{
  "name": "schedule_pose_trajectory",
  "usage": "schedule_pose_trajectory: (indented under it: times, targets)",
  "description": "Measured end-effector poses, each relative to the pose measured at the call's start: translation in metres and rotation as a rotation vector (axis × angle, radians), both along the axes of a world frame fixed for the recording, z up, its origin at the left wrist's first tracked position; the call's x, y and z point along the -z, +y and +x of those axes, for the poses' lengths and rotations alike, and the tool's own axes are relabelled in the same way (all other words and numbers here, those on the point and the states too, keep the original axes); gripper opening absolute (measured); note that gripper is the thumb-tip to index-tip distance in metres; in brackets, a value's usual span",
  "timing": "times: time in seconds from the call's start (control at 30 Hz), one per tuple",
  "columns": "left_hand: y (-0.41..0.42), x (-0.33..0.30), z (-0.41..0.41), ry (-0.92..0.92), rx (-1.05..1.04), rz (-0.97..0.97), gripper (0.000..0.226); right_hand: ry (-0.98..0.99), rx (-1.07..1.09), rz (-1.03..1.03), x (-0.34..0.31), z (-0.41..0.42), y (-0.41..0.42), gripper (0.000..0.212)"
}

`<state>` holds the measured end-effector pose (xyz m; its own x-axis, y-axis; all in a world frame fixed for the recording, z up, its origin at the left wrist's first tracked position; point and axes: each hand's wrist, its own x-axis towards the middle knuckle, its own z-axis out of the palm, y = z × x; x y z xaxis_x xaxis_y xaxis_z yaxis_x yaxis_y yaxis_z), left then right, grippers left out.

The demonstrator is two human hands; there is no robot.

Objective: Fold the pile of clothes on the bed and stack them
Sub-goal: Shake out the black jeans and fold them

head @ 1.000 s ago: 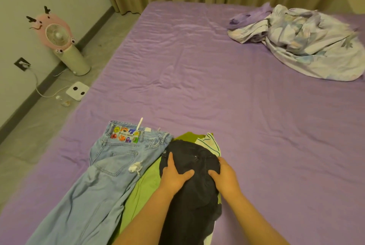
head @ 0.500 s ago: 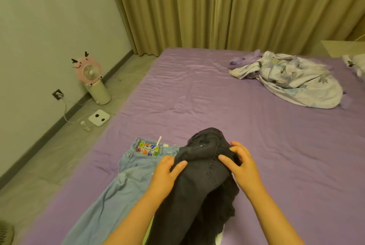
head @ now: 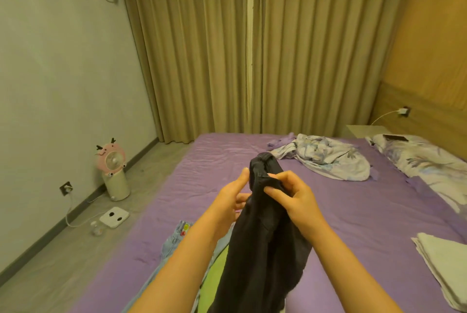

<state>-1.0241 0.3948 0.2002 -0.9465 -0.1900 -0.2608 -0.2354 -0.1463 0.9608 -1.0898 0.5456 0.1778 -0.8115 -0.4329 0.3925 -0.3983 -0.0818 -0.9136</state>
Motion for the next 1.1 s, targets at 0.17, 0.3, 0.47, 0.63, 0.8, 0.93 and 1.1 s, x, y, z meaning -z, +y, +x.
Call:
schedule_pose_trajectory:
  times: [0.17, 0.3, 0.47, 0.63, 0.8, 0.93, 1.1]
  targets:
    - [0.027, -0.025, 0.049, 0.081, 0.041, 0.012, 0.034, 0.033, -0.057, 0.018, -0.025, 0.070, 0.017, 0.016]
    - [0.046, -0.027, 0.085, 0.207, 0.021, 0.024, 0.028, 0.026, -0.047, -0.019, -0.035, 0.111, 0.045, 0.020]
    - [0.067, -0.038, 0.113, 0.396, 0.128, -0.050, 0.020, 0.246, 0.179, 0.061, -0.065, 0.133, 0.090, 0.027]
    - [0.084, -0.075, 0.125, 0.466, 0.327, -0.118, 0.025, 0.272, 0.071, 0.318, -0.120, 0.134, 0.136, 0.053]
    - [0.109, -0.103, 0.123, 0.499, 0.333, -0.153, 0.031, 0.225, 0.036, 0.268, -0.150, 0.131, 0.182, 0.018]
    - [0.148, -0.108, 0.114, 0.462, 0.237, -0.362, 0.023, 0.237, 0.095, 0.229, -0.160, 0.131, 0.219, 0.015]
    - [0.223, -0.101, 0.109, 0.529, 0.236, -0.475, 0.036, 0.105, 0.188, 0.115, -0.160, 0.128, 0.258, 0.010]
